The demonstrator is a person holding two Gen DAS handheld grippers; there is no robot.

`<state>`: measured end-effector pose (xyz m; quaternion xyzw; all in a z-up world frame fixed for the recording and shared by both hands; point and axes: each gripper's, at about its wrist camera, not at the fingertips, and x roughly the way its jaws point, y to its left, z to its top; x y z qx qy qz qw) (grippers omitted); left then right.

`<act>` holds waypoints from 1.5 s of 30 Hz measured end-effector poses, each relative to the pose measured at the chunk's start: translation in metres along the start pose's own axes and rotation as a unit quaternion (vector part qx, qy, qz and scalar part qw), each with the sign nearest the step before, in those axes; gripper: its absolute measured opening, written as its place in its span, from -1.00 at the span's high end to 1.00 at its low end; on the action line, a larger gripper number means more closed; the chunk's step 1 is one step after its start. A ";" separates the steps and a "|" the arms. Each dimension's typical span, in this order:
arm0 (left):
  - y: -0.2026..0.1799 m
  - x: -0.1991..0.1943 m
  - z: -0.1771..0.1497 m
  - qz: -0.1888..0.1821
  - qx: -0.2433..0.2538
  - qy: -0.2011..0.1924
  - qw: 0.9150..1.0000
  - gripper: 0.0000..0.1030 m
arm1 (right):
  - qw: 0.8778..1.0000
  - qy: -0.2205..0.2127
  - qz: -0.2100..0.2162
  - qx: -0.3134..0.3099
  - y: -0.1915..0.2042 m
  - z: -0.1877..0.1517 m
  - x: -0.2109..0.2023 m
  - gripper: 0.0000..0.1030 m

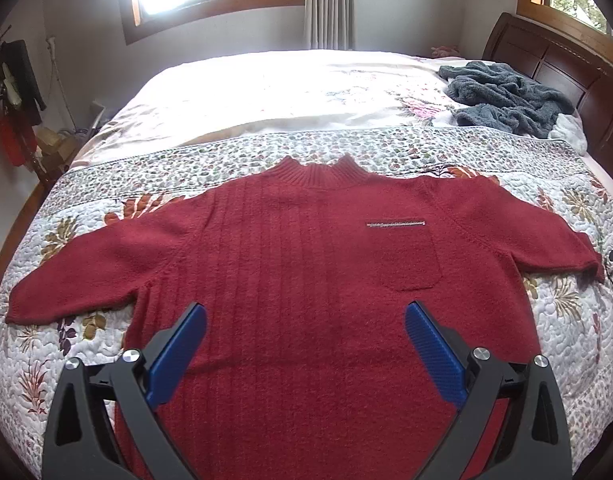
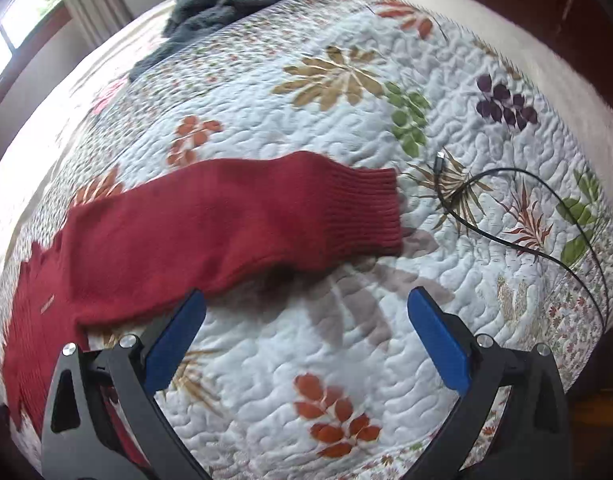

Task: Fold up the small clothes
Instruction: 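Grasp the red sweater's sleeve cuff with the right tool, then carry the held sleeve across the sweater chest and release it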

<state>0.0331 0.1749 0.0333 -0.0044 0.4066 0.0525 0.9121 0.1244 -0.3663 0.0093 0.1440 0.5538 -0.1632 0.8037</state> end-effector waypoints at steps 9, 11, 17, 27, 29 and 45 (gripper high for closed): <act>-0.013 0.018 -0.003 0.001 0.002 0.017 1.000 -0.93 | 0.987 0.072 0.111 0.088 -0.053 0.036 0.106 -0.70; -0.015 0.020 -0.005 0.005 0.006 0.018 1.000 -0.93 | 0.986 0.075 0.119 0.088 -0.051 0.038 0.112 -0.42; -0.022 0.026 -0.008 0.008 0.019 0.022 1.000 -0.93 | 0.991 0.050 0.112 0.049 -0.039 0.041 0.101 0.13; -0.019 0.023 -0.013 0.009 0.024 0.023 0.999 -0.93 | 0.997 -0.061 0.011 0.036 -0.048 0.066 0.032 0.93; -0.013 0.022 -0.013 0.013 0.019 0.021 1.000 -0.93 | 0.996 -0.069 0.015 0.053 -0.056 0.070 0.026 0.93; 0.031 0.046 -0.016 0.028 -0.033 0.044 0.998 -0.93 | 0.988 -0.070 0.119 -0.073 0.087 0.031 -0.008 0.92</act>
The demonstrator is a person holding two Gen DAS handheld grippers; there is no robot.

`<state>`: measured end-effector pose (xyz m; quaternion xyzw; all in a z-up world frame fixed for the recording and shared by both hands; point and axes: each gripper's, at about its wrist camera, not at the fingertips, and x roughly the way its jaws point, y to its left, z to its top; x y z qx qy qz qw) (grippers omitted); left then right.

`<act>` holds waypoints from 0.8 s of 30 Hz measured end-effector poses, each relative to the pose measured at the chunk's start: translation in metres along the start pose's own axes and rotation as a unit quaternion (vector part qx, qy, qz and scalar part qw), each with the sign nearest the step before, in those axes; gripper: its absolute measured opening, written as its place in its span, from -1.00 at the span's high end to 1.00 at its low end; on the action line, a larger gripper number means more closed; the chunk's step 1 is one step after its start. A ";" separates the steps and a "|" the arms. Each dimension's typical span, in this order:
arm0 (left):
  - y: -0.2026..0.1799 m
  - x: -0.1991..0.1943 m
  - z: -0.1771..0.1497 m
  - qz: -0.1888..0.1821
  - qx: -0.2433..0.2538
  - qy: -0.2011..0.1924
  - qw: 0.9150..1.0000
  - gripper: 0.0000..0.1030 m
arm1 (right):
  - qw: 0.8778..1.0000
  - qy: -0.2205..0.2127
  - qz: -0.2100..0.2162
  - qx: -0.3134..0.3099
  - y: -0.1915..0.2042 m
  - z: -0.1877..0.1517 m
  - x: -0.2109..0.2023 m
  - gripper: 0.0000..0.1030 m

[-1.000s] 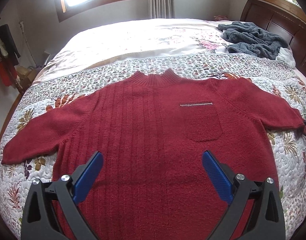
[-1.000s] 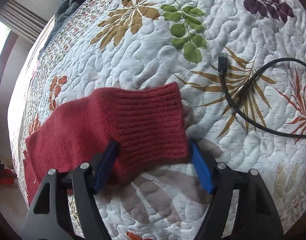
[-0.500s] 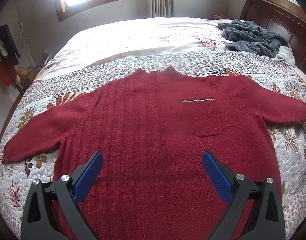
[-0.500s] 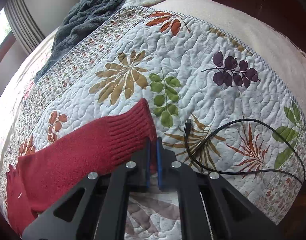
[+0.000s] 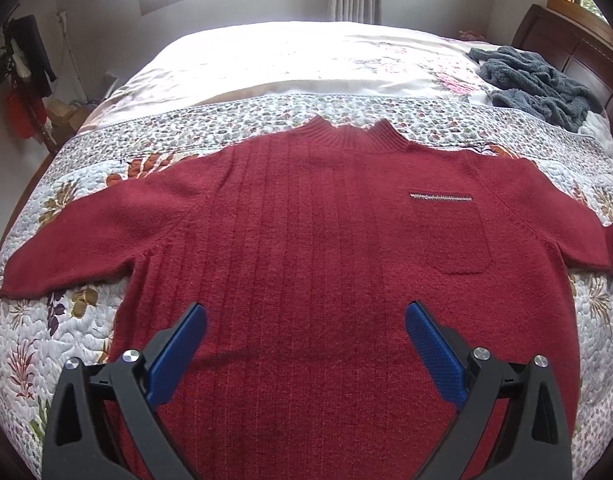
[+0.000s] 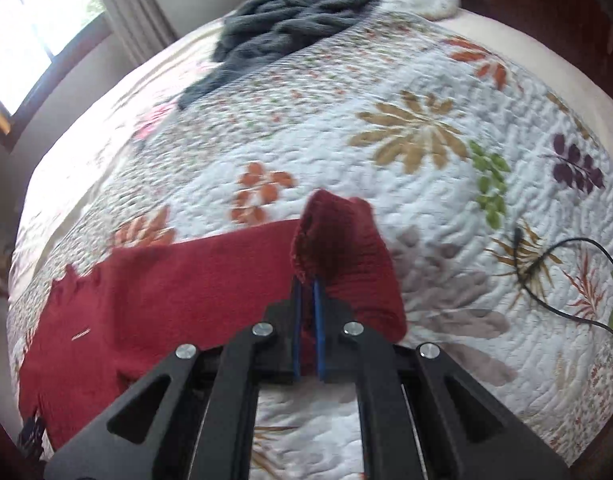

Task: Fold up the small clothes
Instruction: 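Carry the held sleeve across the sweater chest and release it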

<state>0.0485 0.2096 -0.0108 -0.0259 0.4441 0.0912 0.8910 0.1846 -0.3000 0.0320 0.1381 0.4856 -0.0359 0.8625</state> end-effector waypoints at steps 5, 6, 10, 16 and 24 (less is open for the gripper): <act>0.015 0.005 0.007 0.001 -0.020 -0.001 1.000 -0.93 | 0.993 0.027 0.053 -0.103 0.114 -0.017 0.006 0.92; 0.018 0.006 0.009 0.002 -0.022 -0.004 1.000 -0.93 | 0.990 0.033 0.065 -0.119 0.135 -0.023 0.009 0.93; 0.029 0.013 0.017 0.000 -0.026 -0.002 1.000 -0.93 | 0.978 0.061 0.118 -0.158 0.203 -0.048 0.022 0.93; 0.039 0.023 0.024 -0.015 -0.031 0.005 0.999 -0.93 | 0.967 0.088 0.149 -0.186 0.271 -0.075 0.046 0.92; 0.037 0.036 0.033 -0.058 -0.039 0.028 0.997 -0.93 | 0.952 0.160 0.182 -0.186 0.297 -0.099 0.086 0.78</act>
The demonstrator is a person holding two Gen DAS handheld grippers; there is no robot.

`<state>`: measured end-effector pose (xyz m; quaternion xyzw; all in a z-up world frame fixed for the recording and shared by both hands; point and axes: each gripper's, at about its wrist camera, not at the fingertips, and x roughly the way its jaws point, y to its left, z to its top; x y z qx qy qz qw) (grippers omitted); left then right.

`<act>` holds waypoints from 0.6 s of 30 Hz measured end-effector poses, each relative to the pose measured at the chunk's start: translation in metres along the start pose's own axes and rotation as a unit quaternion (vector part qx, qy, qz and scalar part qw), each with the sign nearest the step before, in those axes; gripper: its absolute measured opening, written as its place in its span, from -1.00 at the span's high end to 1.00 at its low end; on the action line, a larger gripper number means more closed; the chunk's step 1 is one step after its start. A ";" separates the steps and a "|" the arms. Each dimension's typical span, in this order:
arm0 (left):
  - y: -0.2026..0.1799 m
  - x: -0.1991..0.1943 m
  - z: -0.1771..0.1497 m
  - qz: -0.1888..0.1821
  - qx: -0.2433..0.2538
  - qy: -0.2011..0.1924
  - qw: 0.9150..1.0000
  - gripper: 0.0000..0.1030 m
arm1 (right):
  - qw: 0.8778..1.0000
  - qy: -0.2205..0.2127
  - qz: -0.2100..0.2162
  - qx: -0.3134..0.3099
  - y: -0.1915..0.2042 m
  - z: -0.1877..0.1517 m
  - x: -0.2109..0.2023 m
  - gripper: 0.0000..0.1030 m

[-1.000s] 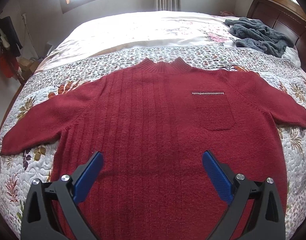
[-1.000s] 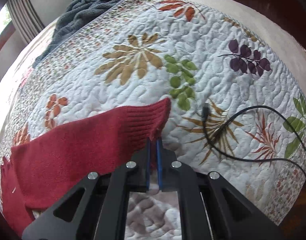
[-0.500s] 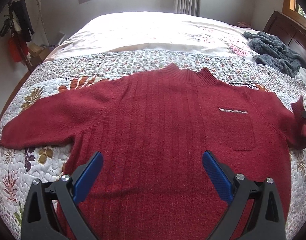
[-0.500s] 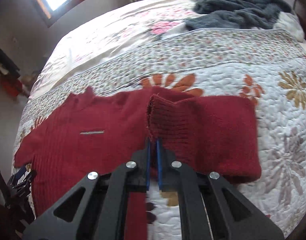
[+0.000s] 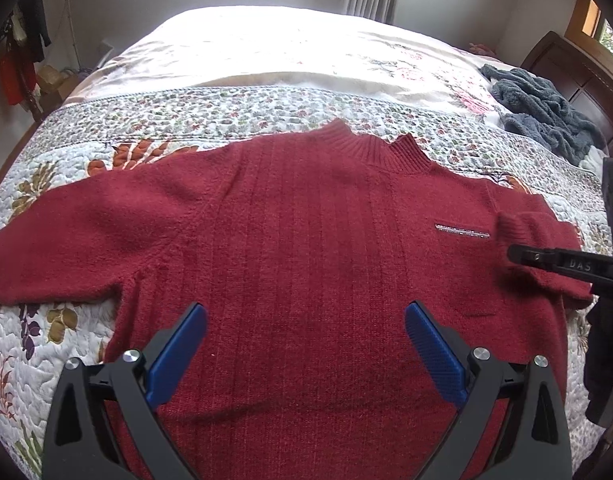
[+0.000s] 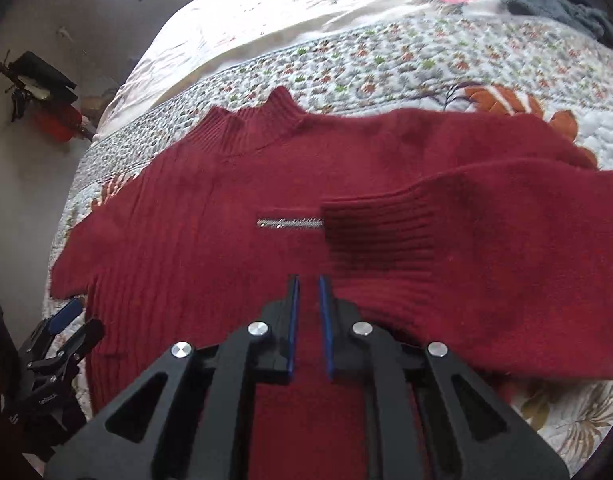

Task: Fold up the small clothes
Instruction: 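Carry the held sleeve across the sweater chest and release it, then grasp the other sleeve cuff with the left tool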

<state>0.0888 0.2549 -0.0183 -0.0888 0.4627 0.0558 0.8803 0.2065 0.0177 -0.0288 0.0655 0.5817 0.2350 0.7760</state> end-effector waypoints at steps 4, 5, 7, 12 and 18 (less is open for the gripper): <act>-0.015 0.009 0.007 -0.062 -0.009 0.028 0.998 -0.92 | 0.999 -0.027 0.024 0.013 -0.010 -0.016 -0.031 0.46; -0.021 0.011 0.008 -0.076 -0.010 0.034 0.996 -0.92 | 0.999 -0.039 0.022 0.016 -0.016 -0.021 -0.044 0.46; -0.040 0.017 0.014 -0.120 -0.009 0.053 0.991 -0.92 | 0.998 -0.062 0.002 0.021 -0.031 -0.031 -0.068 0.46; -0.101 0.055 0.024 -0.227 -0.032 0.130 0.965 -0.89 | 0.995 -0.080 -0.037 0.047 -0.074 -0.063 -0.103 0.46; -0.150 0.120 0.020 -0.296 -0.112 0.220 0.923 -0.78 | 0.993 -0.086 -0.052 0.064 -0.103 -0.096 -0.115 0.46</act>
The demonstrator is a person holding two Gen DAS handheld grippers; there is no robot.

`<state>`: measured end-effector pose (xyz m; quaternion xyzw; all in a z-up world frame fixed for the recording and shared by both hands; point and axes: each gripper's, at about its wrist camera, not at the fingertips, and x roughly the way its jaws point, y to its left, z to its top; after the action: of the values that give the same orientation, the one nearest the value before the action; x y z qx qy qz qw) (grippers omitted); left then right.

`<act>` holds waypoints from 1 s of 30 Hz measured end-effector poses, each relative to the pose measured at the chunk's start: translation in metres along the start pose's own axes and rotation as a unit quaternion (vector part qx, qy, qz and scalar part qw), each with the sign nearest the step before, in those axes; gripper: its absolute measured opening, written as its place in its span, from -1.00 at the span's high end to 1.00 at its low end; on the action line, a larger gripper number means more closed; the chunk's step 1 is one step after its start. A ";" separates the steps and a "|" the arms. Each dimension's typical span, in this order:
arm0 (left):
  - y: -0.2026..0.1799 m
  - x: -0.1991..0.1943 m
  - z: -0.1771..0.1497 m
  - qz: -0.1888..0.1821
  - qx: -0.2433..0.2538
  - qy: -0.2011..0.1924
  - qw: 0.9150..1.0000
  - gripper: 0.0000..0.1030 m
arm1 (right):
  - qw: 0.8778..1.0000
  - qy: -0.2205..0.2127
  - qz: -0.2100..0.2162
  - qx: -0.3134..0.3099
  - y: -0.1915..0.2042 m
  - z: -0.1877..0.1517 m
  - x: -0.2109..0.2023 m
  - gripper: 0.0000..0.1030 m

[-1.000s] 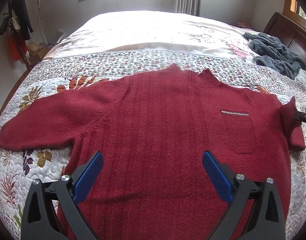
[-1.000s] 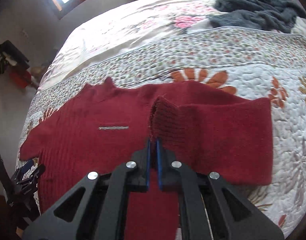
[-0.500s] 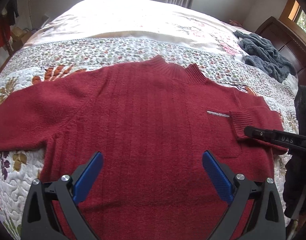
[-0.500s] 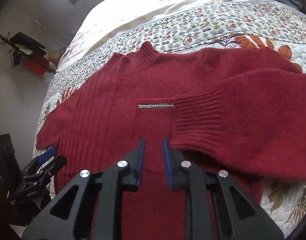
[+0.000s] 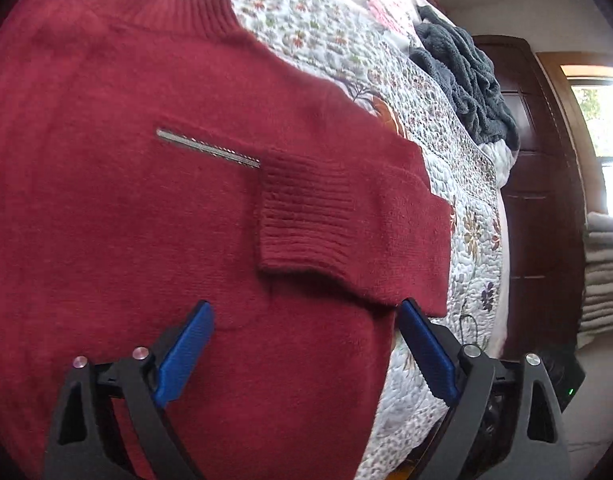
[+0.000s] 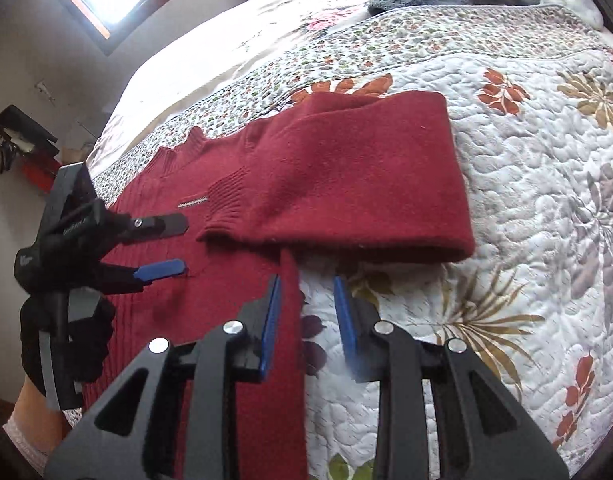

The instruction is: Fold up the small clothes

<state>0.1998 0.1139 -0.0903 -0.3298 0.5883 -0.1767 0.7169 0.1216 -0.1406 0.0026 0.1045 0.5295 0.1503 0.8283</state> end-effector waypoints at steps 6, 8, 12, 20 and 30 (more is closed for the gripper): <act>-0.007 0.027 0.017 -0.001 -0.026 -0.014 1.000 -0.20 | 1.000 -0.010 -0.012 -0.006 -0.009 -0.013 -0.003 0.43; -0.007 0.025 0.022 0.016 -0.029 -0.026 0.999 0.33 | 1.000 -0.011 -0.013 -0.005 -0.012 -0.013 -0.003 0.42; -0.004 0.016 0.024 0.017 -0.039 -0.047 0.998 0.54 | 1.000 -0.014 -0.017 0.002 -0.017 -0.013 -0.002 0.42; -0.001 -0.061 0.009 0.019 -0.005 -0.145 0.989 0.59 | 0.999 -0.025 -0.016 0.034 -0.031 -0.001 -0.004 0.22; 0.060 -0.173 0.007 0.052 0.001 -0.234 0.971 0.59 | 0.995 0.008 0.053 0.089 -0.020 0.030 0.037 0.09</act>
<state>0.1563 0.2697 -0.0049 -0.3301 0.4201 -0.0580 0.8433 0.1659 -0.1467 -0.0231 0.2045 0.5407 0.1473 0.8026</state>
